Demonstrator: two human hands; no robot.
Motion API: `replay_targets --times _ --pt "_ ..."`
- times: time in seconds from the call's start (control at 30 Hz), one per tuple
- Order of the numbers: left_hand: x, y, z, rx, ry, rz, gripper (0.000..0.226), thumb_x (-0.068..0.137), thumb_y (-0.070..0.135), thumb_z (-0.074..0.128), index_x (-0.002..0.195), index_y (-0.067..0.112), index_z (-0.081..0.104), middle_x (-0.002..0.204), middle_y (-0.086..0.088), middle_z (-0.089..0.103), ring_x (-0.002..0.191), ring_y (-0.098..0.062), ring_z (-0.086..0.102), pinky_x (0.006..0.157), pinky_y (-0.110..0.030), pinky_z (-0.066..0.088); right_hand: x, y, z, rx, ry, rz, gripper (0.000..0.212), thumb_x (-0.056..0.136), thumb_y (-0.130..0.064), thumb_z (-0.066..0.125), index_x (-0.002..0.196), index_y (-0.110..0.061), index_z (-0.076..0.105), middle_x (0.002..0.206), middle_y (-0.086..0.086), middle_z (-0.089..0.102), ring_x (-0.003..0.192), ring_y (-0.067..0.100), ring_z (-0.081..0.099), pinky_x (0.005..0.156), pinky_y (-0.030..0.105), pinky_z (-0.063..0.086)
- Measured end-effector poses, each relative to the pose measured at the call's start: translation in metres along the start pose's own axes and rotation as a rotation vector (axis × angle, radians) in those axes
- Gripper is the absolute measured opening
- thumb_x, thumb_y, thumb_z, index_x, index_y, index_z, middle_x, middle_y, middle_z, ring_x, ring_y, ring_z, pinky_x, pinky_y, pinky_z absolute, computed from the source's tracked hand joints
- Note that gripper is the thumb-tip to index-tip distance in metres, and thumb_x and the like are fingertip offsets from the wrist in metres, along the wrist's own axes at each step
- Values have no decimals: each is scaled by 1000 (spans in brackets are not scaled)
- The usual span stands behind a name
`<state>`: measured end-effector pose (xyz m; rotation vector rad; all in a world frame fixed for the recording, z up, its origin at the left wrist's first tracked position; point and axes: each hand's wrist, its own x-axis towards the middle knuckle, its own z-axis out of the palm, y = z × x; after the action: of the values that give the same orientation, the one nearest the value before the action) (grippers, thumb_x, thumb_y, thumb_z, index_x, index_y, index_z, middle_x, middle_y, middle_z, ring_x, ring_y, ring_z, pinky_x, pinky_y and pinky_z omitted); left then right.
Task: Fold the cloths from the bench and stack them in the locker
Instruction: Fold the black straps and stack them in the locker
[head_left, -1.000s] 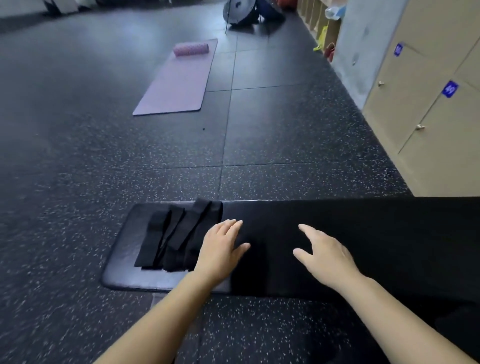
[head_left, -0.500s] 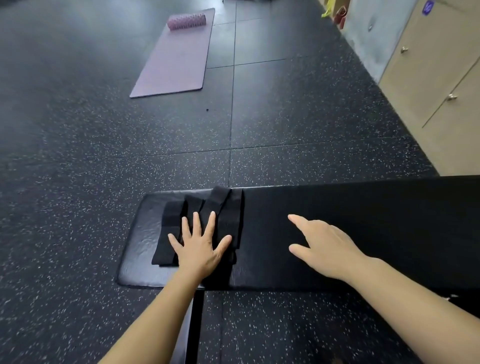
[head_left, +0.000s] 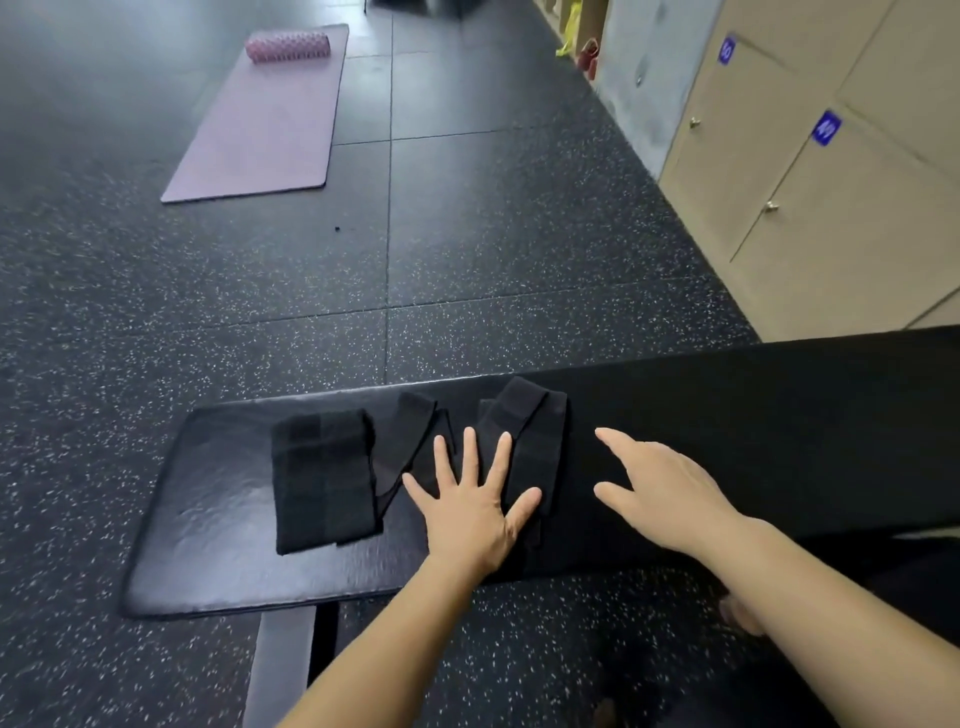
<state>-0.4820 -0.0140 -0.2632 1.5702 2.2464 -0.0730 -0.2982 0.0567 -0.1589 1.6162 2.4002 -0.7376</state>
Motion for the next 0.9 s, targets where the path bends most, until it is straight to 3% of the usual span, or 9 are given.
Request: replay_targets --times 0.27,0.43,0.5,0.6,0.7,0.9 --pt "2 48 1 -24 -21 52 77 82 81 5 147 48 -20 161 1 -24 145 -32 -30 108 -68 -16 -6 27 -2 43 7 80 66 93 -42 52 151 -33 21 137 4 52 123 30 50 98 42 45" --pt "-5 6 -18 -88 225 -39 95 70 88 -12 153 43 -3 165 -1 -9 150 -25 -15 115 -59 -7 -1 9 -3 40 27 -65 63 96 -38 50 152 -28 22 146 -2 43 135 23 38 107 39 36" --pt "-2 -31 -28 -55 233 -199 93 71 89 -4 153 44 -3 164 -2 -12 150 -27 -16 114 -61 -6 2 -2 1 -3 -2 -139 65 96 -38 48 153 -26 19 151 -1 35 142 21 27 110 38 29" --pt "-2 -78 -34 -1 99 -350 89 75 90 10 151 48 -7 164 -3 -15 148 -31 -19 112 -68 -4 11 -20 15 -77 -110 -197 71 97 -41 47 154 -30 7 161 5 11 149 25 9 115 42 23" --pt "-6 -85 -21 16 -6 -327 90 72 93 12 149 52 -10 163 -3 -18 149 -32 -18 111 -71 0 20 -36 30 -141 -222 -210 74 96 -43 46 154 -34 0 162 8 -6 149 30 -2 117 47 20" --pt "-4 -55 -10 9 31 -336 87 76 90 13 150 50 -11 163 -5 -16 148 -36 -15 111 -68 5 27 -28 42 -157 -339 -122 71 98 -42 44 154 -35 0 160 4 -21 148 31 -15 116 51 20"
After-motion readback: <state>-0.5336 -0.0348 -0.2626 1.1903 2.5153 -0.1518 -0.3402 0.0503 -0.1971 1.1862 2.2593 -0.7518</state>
